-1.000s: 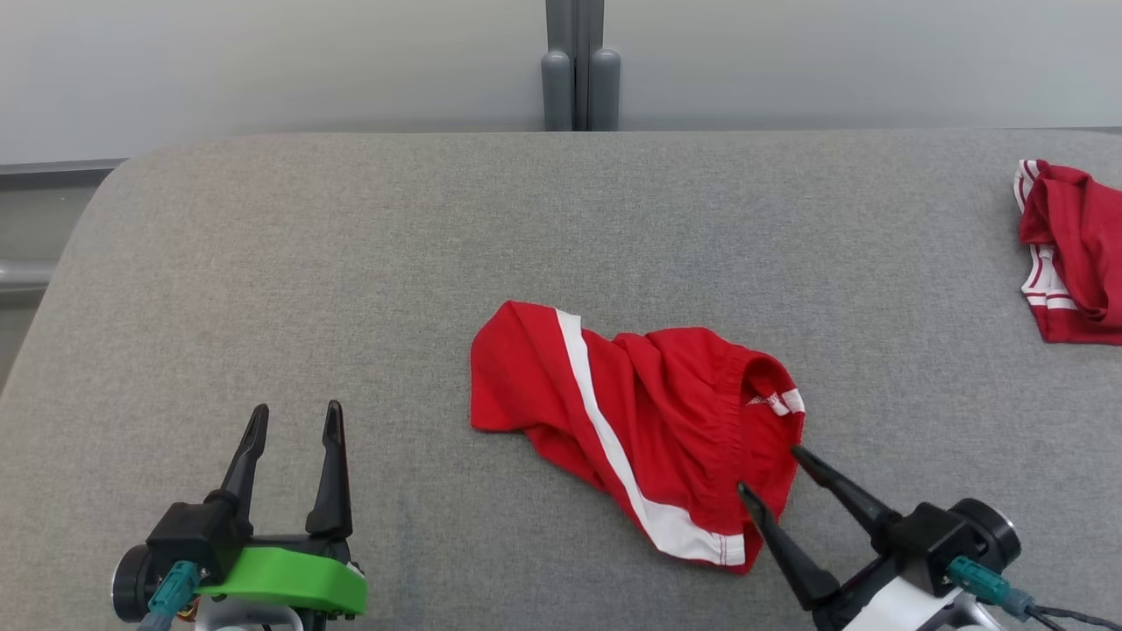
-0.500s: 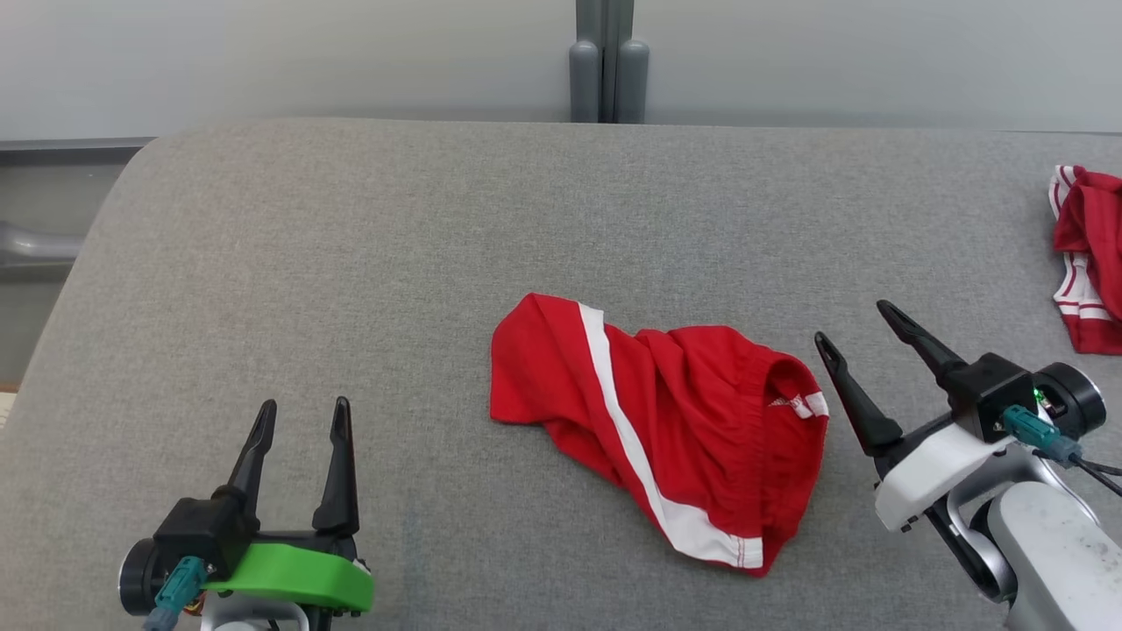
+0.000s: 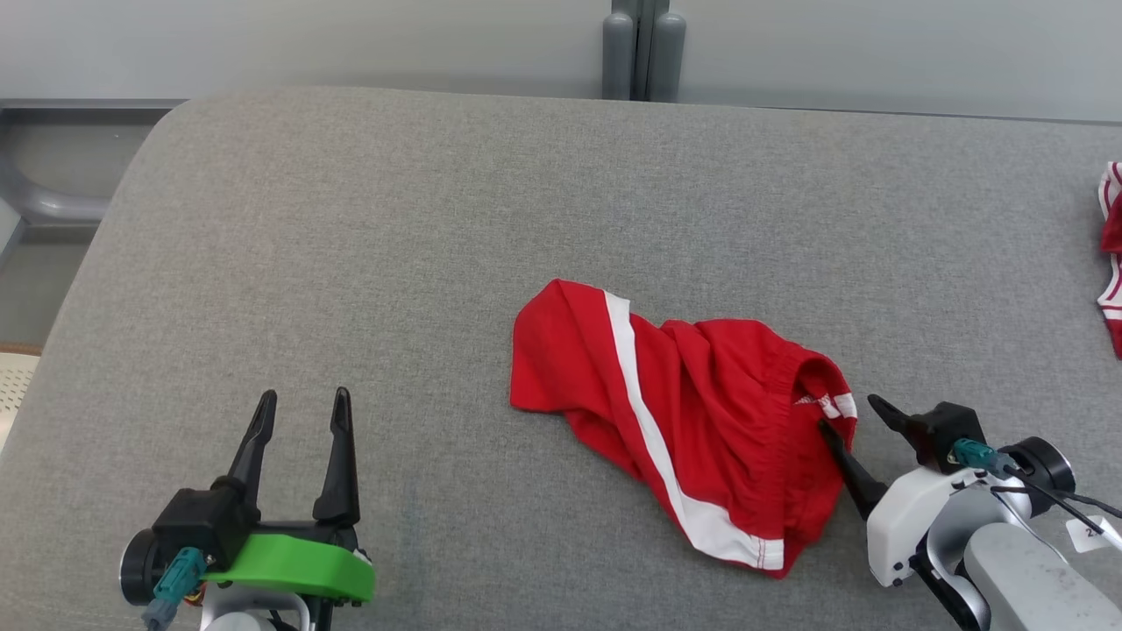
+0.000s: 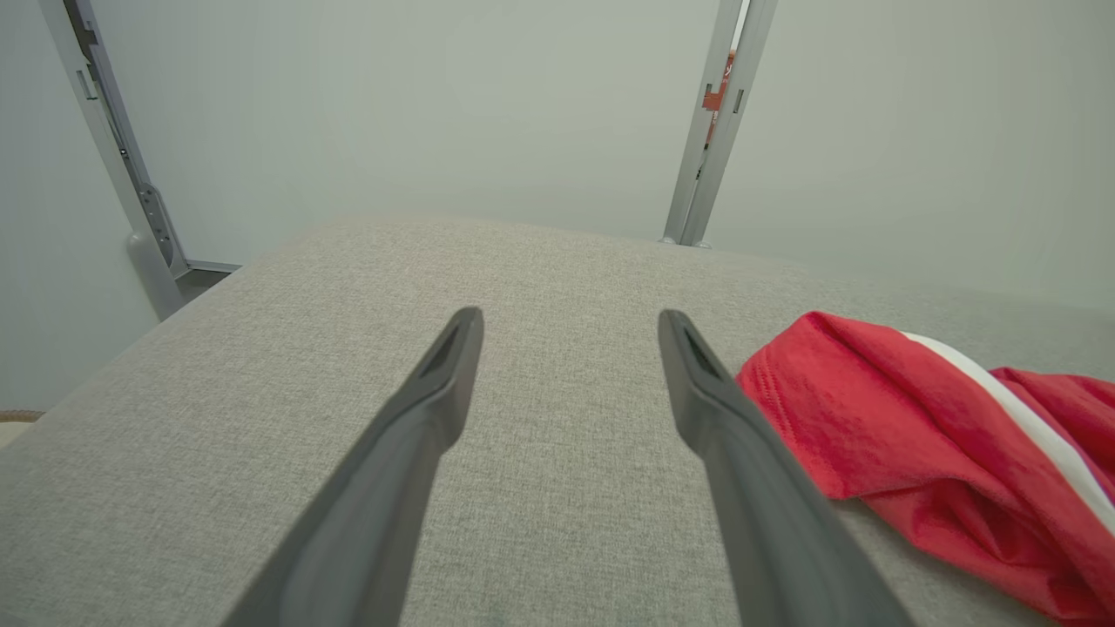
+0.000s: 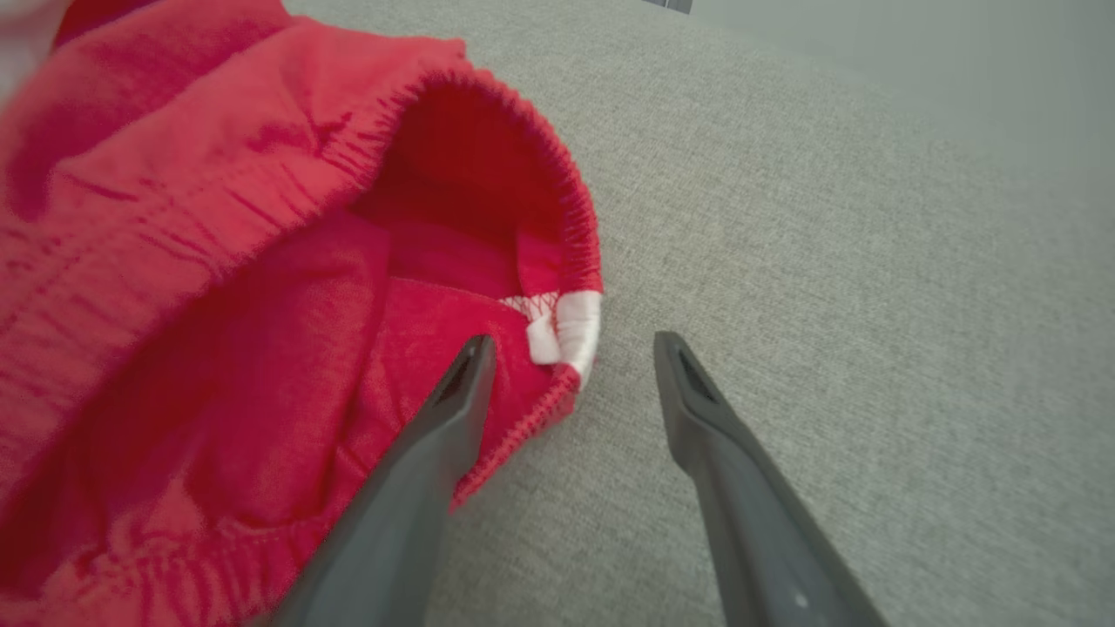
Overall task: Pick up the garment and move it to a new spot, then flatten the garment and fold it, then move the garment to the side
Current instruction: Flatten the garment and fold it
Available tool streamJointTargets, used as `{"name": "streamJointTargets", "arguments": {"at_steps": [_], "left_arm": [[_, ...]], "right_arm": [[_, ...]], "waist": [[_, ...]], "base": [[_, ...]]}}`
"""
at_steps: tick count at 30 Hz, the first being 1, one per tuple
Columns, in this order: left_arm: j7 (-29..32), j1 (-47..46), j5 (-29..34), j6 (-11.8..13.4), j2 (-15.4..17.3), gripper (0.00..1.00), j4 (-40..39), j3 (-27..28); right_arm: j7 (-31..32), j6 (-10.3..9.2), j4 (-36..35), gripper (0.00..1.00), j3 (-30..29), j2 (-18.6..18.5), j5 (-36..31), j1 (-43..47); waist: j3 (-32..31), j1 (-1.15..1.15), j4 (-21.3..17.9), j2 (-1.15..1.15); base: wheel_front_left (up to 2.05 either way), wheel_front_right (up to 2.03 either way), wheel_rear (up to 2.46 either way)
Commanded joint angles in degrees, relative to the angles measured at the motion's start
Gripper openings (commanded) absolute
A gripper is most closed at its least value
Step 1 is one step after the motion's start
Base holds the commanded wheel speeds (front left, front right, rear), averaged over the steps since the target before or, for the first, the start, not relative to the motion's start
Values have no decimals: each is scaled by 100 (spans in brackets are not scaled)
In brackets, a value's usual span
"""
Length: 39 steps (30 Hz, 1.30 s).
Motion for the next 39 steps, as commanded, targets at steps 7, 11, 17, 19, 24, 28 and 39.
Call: {"name": "streamJointTargets", "arguments": {"at_steps": [7, 11, 17, 19, 24, 28, 39], "left_arm": [[-13, -149, 67, -19, 7, 100, 19, -34], [-13, -156, 66, -19, 7, 100, 26, -43], [-13, -79, 4, -18, 7, 100, 31, -50], [-13, -57, 5, -18, 7, 100, 43, -55], [-13, 10, 17, -18, 7, 100, 42, 8], [-13, 81, 74, -18, 6, 100, 18, 34], [-13, 231, 136, -18, 7, 100, 11, 110]], "right_arm": [[-310, -12, 569, 0, 94, -7, 123, -840], [-504, -12, 699, 0, -194, -94, -27, -1285], [-587, -11, 891, 0, -701, -67, -219, -1534], [-580, -12, 1020, 100, -673, -35, -221, -1450], [-585, -12, 894, 100, -808, 25, -192, -1316], [-583, -11, 222, 100, -1130, 94, -247, -938], [-584, -11, -1667, 100, -1911, 635, -383, 628]], "waist": [[12, 0, 19, 0], [-6, 0, 60, 0], [-45, 0, 134, 0], [-68, 0, 148, 0], [-151, 0, 94, 0], [-263, 0, -30, 0], [-509, 0, -290, 0]], "base": [[0, 0, 0], [0, 0, 0], [0, 0, 0], [0, 0, 0], [0, 0, 0], [0, 0, 0], [0, 0, 0]]}}
